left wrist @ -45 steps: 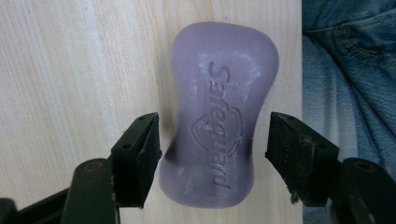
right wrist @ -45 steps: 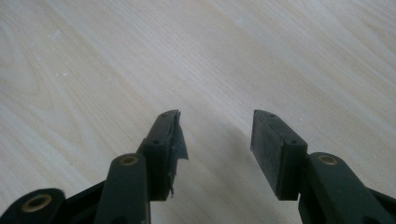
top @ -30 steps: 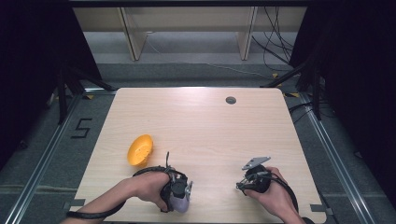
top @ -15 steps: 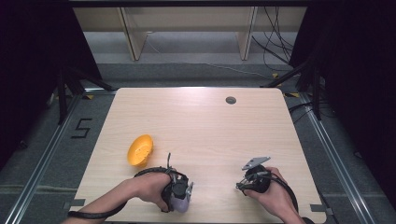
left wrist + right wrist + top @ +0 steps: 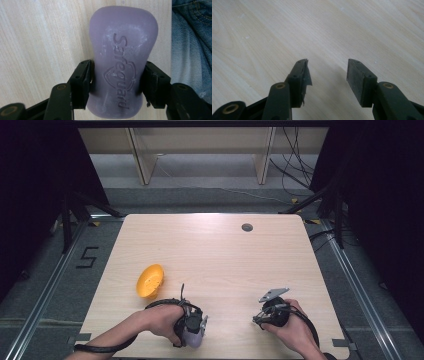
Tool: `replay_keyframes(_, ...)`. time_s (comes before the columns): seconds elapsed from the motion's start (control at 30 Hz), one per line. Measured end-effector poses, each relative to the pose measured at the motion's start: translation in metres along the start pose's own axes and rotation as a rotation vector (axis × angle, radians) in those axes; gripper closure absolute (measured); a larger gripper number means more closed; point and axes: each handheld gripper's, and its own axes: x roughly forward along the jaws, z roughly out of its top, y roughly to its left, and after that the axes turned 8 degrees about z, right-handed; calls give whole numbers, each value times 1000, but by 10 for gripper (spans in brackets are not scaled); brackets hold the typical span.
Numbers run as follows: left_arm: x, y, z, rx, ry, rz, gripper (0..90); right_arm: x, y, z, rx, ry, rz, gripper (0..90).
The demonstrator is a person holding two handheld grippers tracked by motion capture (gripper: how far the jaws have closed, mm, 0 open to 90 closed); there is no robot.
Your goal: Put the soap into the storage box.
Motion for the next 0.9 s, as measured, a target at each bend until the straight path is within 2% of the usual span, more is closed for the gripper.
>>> replay_keyframes(0.13,0,-2,0,-19,-5,14,460,0,0,0,5,2,1,517)
replay_keyframes(0.17,0,-3,-1,-36,-11,13,462,0,0,0,3,2,1,517)
replay_keyframes(0.37,-1,-4,-3,-78,-28,3,471,0,0,0,3,1,2,517)
replay_keyframes(0.57,-1,-5,-4,-93,-24,1,476,0,0,0,4,2,3,517)
replay_keyframes(0.9,-6,-7,-8,-148,-64,10,481,0,0,0,3,1,0,517)
